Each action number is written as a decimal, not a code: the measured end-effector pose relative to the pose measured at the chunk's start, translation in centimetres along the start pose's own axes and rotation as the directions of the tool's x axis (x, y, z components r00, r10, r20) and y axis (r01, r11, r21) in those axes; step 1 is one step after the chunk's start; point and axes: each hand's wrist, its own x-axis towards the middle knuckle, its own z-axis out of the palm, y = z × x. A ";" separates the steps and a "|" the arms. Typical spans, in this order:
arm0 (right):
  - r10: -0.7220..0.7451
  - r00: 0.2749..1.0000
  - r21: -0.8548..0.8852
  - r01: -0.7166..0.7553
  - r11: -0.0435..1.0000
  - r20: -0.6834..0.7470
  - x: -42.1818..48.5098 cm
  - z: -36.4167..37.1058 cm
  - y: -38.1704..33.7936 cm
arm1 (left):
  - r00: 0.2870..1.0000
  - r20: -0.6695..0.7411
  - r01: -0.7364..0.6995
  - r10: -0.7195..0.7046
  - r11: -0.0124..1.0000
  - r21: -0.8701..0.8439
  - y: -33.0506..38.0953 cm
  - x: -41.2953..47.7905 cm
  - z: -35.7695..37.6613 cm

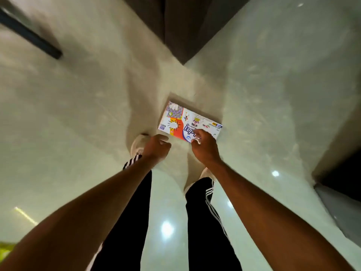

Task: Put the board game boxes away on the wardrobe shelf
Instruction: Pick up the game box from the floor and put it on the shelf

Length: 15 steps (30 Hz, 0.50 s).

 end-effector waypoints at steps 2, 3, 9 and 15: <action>-0.055 0.997 -0.092 0.060 0.994 0.049 5.9 2.8 4.0 | 0.995 0.002 0.104 -0.105 0.986 -0.131 -2.8 5.4 4.8; -0.075 0.995 -0.144 0.084 0.986 0.069 8.7 4.3 6.2 | 0.987 -0.006 0.158 -0.162 0.968 -0.197 -5.1 8.3 7.4; -0.176 0.984 -0.438 0.176 0.881 0.042 19.7 9.1 14.1 | 0.958 0.048 0.274 -0.282 0.854 -0.443 -9.8 16.9 17.9; -0.214 0.976 -0.479 0.200 0.854 0.026 24.8 9.7 14.0 | 0.963 0.092 0.240 -0.255 0.647 -0.724 -7.8 19.9 20.5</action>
